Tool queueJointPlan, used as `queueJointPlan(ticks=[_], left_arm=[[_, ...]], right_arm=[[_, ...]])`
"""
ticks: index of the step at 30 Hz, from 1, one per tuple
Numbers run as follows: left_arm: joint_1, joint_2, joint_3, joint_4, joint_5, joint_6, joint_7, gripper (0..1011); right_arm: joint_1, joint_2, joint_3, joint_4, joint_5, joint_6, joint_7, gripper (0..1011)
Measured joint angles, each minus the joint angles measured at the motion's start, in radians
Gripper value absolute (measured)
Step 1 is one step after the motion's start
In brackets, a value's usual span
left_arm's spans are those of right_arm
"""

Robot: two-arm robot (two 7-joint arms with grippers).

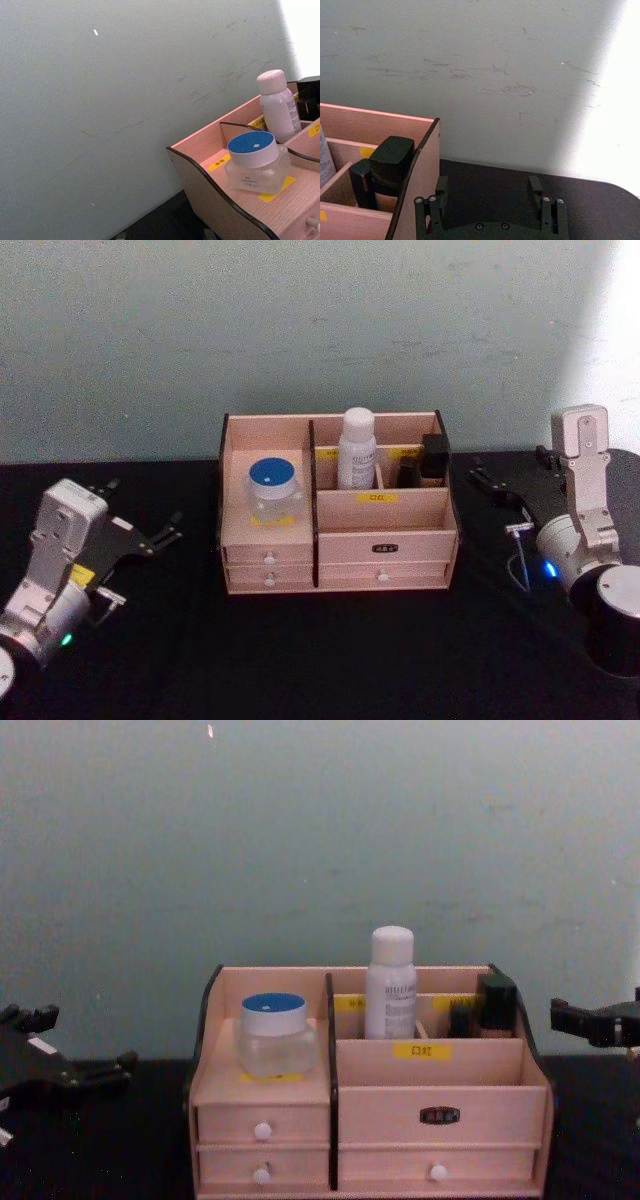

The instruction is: Pick up the facial cleanser and watermelon frost from the table and place them into the tiered storage box.

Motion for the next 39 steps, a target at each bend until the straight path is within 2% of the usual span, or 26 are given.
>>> queueJointPlan(ticks=[39], left_arm=[[0.000, 0.000, 0.000, 0.000, 0.000, 0.000, 0.000, 1001]], right_arm=[[0.000, 0.001, 0.000, -0.002, 0.001, -0.001, 0.000, 1002]])
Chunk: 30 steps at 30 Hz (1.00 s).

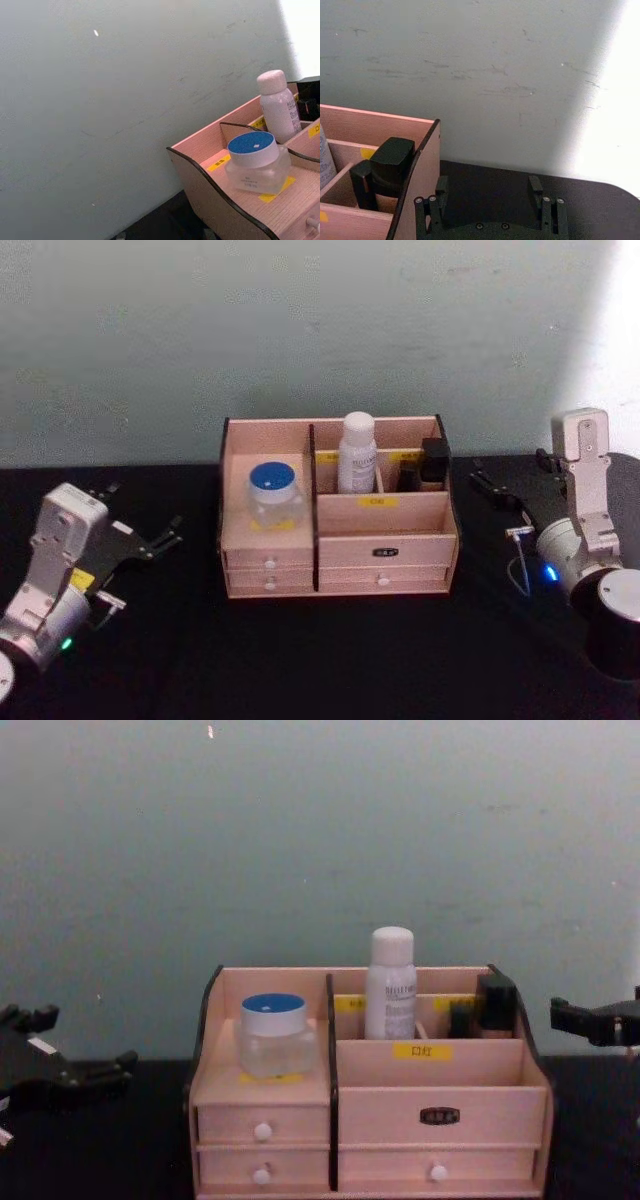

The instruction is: Pick up the facial cleanser and watermelon frost from the table and place them into the tiered storage box.

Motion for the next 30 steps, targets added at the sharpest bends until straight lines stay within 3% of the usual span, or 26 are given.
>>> queueJointPlan(ticks=[30], left_arm=[[0.000, 0.000, 0.000, 0.000, 0.000, 0.000, 0.000, 1001]], right_arm=[[0.000, 0.000, 0.000, 0.000, 0.000, 0.000, 0.000, 1002]])
